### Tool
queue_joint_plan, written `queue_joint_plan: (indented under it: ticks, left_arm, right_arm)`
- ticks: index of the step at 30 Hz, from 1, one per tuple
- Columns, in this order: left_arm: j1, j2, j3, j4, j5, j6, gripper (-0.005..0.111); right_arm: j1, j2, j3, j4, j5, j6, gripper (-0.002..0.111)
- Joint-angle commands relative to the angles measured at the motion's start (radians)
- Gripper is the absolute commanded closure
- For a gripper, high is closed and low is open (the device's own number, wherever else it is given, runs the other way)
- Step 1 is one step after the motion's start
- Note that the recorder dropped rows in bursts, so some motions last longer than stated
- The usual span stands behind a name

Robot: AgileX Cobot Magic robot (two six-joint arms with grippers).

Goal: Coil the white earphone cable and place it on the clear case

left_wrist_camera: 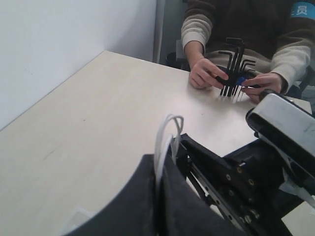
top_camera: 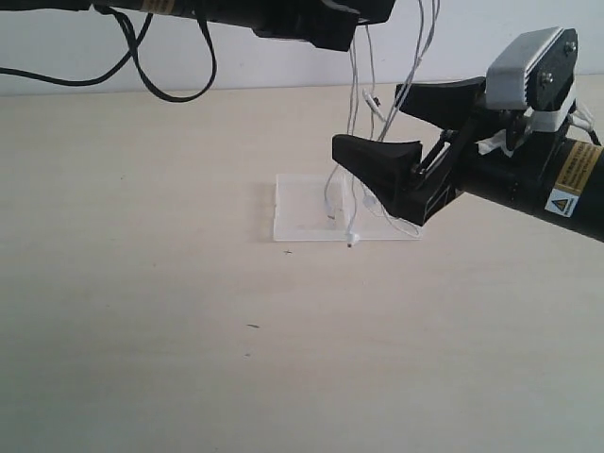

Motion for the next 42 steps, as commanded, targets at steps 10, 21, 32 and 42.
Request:
queue_joint_plan:
  ticks: [10,21,32,42]
  left_arm:
    - [0.002,0.041,-0.003,-0.076,-0.017,0.085,0.107]
    - [0.002,0.099,-0.003,-0.226,-0.034,0.267,0.107]
    - [0.002,0.149,-0.003,-0.322,-0.082,0.367,0.107]
    - [0.002,0.149,-0.003,-0.324,-0.085,0.369,0.107]
  right_arm:
    - [-0.004,0.051,-0.014,-0.01,-0.011,0.017,0.016]
    - [-0.004,0.051,-0.014,-0.005,-0.012,0.071,0.016]
    - [-0.004,0.051,-0.014,0.021,-0.008,0.011,0.016]
    - [-0.004,0.055,-0.014,0.038,0.047,-0.047,0.016]
